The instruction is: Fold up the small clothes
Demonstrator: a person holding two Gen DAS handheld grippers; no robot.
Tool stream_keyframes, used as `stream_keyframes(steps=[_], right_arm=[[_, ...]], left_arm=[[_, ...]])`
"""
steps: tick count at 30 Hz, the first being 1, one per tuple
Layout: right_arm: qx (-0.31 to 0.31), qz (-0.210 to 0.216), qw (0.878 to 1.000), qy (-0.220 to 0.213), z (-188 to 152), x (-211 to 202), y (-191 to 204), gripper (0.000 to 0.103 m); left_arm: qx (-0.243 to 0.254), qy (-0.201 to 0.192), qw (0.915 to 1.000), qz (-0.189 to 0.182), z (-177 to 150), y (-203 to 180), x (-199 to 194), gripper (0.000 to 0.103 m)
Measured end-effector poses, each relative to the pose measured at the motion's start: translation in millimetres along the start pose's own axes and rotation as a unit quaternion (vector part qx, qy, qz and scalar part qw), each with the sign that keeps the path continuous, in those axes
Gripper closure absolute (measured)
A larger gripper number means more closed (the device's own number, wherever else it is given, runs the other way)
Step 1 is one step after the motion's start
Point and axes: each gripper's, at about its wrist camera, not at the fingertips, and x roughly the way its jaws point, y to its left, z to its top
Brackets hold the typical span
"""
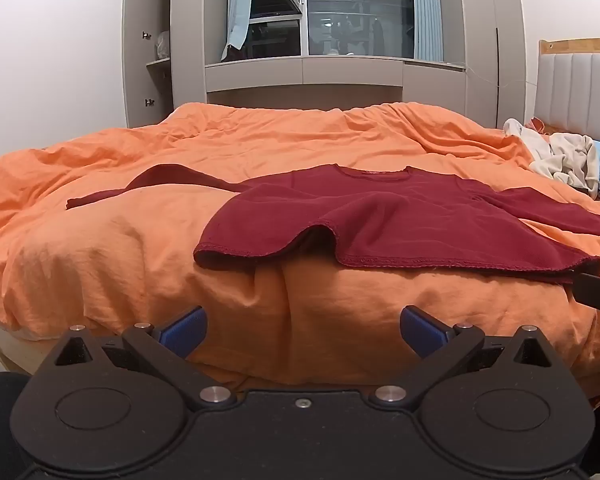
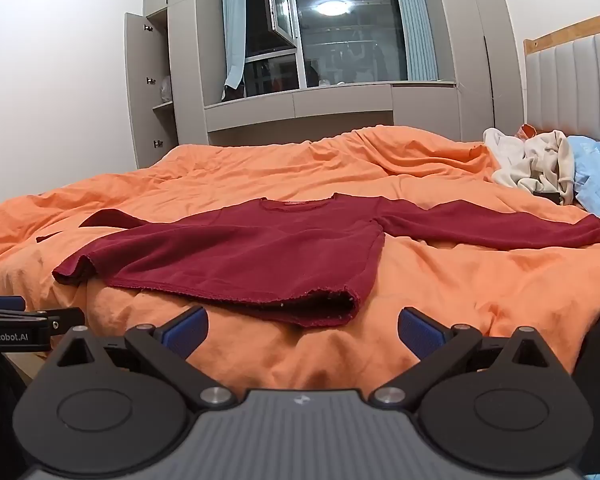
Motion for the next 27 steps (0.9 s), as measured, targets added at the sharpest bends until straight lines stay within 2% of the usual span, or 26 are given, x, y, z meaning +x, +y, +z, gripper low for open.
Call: stream_keyframes(steps=[27], right_arm=[[0.003,0.001,1.0,0.004,-1.3,2.8,-0.3,0.0]], left_arm=[[0.0,0.002,1.0,-0.001,0.0,0.0,-0.1,0.001]])
